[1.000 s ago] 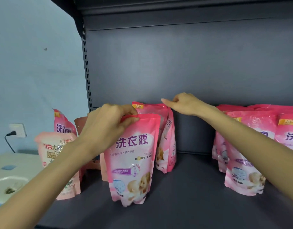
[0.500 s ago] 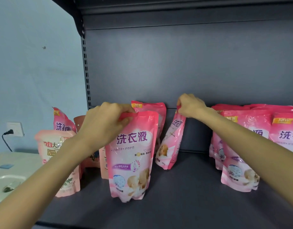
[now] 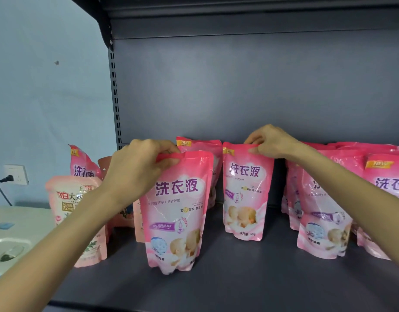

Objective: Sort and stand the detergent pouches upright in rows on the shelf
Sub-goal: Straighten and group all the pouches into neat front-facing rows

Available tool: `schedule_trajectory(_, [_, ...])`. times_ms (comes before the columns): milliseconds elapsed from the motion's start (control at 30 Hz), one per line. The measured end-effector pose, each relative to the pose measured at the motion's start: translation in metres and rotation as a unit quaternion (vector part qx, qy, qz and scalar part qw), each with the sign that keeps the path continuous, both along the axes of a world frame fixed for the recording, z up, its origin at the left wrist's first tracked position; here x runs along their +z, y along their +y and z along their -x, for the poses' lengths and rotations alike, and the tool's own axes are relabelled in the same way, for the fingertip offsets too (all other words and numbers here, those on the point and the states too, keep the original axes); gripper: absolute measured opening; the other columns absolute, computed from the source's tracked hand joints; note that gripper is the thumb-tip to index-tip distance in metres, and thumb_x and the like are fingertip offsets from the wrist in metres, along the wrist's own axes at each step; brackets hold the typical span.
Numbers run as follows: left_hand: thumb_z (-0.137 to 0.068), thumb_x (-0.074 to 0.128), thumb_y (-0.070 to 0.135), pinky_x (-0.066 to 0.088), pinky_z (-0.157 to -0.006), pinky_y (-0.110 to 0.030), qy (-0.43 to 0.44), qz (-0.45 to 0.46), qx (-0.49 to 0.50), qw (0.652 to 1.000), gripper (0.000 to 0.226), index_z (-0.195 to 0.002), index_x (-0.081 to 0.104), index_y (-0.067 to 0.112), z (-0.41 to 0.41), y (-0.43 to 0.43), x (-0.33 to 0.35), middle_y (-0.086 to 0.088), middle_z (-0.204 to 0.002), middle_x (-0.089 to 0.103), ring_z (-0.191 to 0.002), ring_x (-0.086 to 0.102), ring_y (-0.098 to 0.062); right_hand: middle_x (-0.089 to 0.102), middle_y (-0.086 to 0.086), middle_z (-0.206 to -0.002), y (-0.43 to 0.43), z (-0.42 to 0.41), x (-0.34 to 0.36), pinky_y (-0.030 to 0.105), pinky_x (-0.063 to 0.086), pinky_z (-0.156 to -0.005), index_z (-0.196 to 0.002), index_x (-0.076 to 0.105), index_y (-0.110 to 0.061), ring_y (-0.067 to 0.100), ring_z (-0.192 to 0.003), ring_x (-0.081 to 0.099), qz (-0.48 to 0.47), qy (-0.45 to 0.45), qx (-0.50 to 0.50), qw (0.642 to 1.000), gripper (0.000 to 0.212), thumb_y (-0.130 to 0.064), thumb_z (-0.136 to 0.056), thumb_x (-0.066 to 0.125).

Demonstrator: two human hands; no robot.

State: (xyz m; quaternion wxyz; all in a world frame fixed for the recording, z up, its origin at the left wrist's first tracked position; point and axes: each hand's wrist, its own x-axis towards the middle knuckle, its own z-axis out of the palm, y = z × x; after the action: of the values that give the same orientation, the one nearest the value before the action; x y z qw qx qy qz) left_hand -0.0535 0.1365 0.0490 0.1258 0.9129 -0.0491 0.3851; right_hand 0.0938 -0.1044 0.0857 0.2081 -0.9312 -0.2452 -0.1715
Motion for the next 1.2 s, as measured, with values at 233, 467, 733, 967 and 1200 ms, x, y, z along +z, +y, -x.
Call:
schedule_trajectory(233, [-0.072,0.063,0.052,0.054,-0.075,-0.040,0.017,0.103,-0.065,0.992,0.029,-0.088,0.071,0.030,0.001,0.004,-0.003,0.013,-0.086,0.072,-0.085,0.066,-0.010,0.066,0.000,-0.109,0.015,-0.001,-0.003,0.031,0.047,-0.087,-0.101,0.067,-0.023,0.021,-0.103,0.059,0.054,-0.022,-0.032,0.998,0.020,-0.016,-0.084,0.058])
schedule_trajectory(467, [-0.077,0.068,0.042,0.054,-0.078,-0.039,0.023,0.105,-0.057,0.993,0.015,-0.085,0.071,0.029,0.007,0.005,-0.002,0.013,-0.088,0.072,-0.087,0.066,-0.009,0.064,0.009,-0.098,0.034,0.009,-0.013,0.030,0.038,-0.070,-0.096,0.067,-0.013,0.032,-0.096,0.060,0.113,-0.126,-0.082,0.982,0.031,-0.042,-0.089,0.057])
schedule_trajectory(733, [-0.082,0.064,0.043,0.039,-0.067,-0.028,0.049,-0.014,0.040,0.998,0.014,-0.083,0.061,0.029,0.018,-0.005,0.011,0.011,-0.090,0.067,-0.088,0.059,-0.019,0.068,0.008,-0.099,0.029,0.025,-0.001,0.030,0.041,-0.071,-0.093,0.069,-0.010,0.031,-0.096,0.061,0.119,-0.113,-0.069,0.984,0.024,-0.031,-0.084,0.063])
schedule_trajectory(967, [-0.093,0.045,0.020,0.039,-0.072,-0.032,0.070,-0.133,0.080,0.985,0.030,-0.120,0.054,0.032,0.011,-0.025,0.010,-0.006,-0.113,0.063,-0.104,0.057,-0.034,0.068,0.004,-0.096,0.025,0.039,-0.001,0.028,0.038,-0.069,-0.090,0.068,-0.014,0.026,-0.093,0.060,0.097,-0.130,-0.062,0.985,0.014,-0.026,-0.083,0.066])
schedule_trajectory(1200, [-0.089,0.056,0.025,0.037,-0.065,-0.028,0.039,-0.115,0.056,0.991,0.013,-0.096,0.065,0.031,0.013,-0.015,0.016,0.002,-0.097,0.068,-0.094,0.060,-0.028,0.067,0.000,-0.095,0.020,0.058,-0.003,0.028,0.040,-0.072,-0.090,0.070,-0.018,0.024,-0.094,0.060,0.081,-0.139,-0.058,0.985,0.017,-0.033,-0.084,0.067])
